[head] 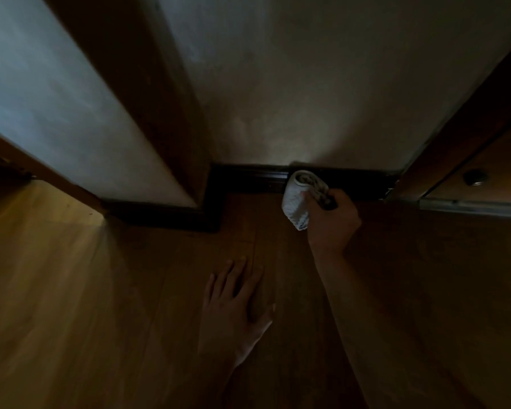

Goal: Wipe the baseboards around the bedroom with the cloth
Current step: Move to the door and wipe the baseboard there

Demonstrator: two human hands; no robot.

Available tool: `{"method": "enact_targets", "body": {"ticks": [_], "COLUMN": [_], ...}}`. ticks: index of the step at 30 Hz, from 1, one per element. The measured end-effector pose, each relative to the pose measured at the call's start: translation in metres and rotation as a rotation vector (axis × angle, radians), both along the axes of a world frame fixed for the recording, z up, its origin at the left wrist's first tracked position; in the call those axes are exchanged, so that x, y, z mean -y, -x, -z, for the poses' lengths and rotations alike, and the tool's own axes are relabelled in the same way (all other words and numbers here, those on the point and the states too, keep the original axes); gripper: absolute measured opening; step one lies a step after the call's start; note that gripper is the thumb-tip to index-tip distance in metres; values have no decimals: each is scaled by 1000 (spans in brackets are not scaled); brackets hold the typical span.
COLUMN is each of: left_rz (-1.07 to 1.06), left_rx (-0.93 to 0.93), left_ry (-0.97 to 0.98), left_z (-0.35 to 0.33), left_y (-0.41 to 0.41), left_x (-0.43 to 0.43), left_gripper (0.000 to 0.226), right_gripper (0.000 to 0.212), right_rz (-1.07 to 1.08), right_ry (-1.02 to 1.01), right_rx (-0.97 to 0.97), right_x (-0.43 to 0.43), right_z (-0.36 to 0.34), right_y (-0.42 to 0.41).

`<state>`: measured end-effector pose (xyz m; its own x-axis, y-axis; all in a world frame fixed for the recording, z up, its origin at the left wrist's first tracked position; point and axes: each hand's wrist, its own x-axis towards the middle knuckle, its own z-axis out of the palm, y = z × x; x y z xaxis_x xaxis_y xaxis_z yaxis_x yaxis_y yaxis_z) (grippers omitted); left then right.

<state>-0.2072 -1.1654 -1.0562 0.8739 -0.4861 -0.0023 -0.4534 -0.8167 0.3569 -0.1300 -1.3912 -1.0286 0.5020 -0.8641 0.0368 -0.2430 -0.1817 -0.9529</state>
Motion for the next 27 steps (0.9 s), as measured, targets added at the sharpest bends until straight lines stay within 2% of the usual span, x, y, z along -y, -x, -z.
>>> {"method": "enact_targets", "body": {"ticks": [8, 12, 17, 23, 27], "left_rz": [-6, -16, -13, -15, -13], "left_rx": [18, 31, 28, 43, 34], "left_ry": [-27, -37, -35, -49, -49], "left_z": [3, 0, 1, -1, -2], "left_y": [2, 4, 3, 4, 4], "left_x": [2, 5, 3, 4, 5], "left_gripper": [72, 74, 73, 74, 73], "right_gripper": [31, 23, 28, 25, 35], "right_rz": [96, 2, -116, 33, 98], "right_ry": [37, 105, 144, 156, 174], "right_rx": [-34, -38, -14, -10, -7], "right_x": [45, 28, 27, 56, 80], "right_z": [-3, -7, -12, -13, -12], "right_y": [30, 19, 10, 30, 46]}}
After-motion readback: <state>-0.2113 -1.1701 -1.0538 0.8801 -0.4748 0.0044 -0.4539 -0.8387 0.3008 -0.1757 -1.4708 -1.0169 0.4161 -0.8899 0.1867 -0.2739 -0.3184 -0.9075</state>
